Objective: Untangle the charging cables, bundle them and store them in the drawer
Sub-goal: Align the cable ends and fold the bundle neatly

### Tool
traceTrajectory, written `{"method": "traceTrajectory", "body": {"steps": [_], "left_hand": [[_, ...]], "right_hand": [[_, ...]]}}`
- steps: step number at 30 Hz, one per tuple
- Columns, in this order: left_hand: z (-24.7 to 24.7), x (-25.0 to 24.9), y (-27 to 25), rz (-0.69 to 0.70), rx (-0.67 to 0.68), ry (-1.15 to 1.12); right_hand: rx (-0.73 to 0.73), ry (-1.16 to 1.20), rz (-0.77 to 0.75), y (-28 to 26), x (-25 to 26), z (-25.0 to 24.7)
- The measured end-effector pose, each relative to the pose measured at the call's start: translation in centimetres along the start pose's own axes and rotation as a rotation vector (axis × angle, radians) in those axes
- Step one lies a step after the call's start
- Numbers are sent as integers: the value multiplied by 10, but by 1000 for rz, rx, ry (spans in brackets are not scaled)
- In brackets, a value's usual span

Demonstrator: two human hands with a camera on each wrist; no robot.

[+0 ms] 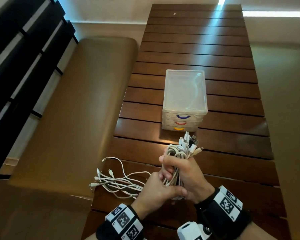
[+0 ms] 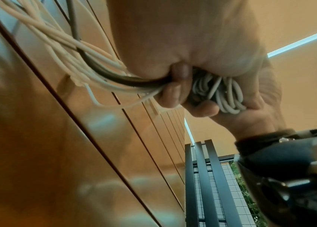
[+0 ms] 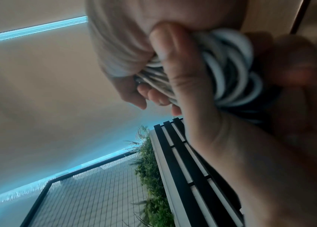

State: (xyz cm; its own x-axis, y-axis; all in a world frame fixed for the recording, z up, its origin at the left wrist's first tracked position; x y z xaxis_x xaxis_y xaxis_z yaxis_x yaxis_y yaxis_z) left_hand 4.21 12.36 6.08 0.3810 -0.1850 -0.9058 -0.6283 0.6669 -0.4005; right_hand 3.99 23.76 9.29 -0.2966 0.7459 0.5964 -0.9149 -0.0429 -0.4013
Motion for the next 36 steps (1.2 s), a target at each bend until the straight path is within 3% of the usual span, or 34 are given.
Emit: {"method": "traceTrajectory", "body": {"steps": [4, 10, 14, 21, 28, 32, 36], "left_hand": [[0, 4, -4, 5, -27, 70], [-31, 6, -10, 19, 159, 676], [-40, 10, -15, 14, 210, 759], [-107, 7, -17, -99, 114, 1392], [-200, -3, -29, -273, 25, 1454], [-224, -1, -29, -435, 56, 1602], [-244, 6, -22, -548, 101, 1580]], "right_hand": [[53, -30, -7, -1, -1, -4], [136, 28, 33, -4, 5, -6], [155, 17, 41, -10, 5, -4], [153, 48, -18, -4, 19, -4], [161, 62, -41, 12, 12, 12], [142, 37, -63, 21, 17, 9], [66, 34, -49, 29, 12, 5]]}}
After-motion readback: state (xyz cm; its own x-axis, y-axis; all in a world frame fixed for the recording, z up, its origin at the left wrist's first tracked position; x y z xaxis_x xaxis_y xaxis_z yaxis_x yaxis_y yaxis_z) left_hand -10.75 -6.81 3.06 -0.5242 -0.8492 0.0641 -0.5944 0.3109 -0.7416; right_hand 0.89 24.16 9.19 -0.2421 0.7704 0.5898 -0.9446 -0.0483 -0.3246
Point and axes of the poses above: each hand's wrist, its own y-axis towards the middle knuckle, its own z-axis out of the palm, x = y × z, the point moved 1 cm from there along y, towards the middle knuckle, and after that the axes turned 11 degrees about y, right-handed, at the moved point
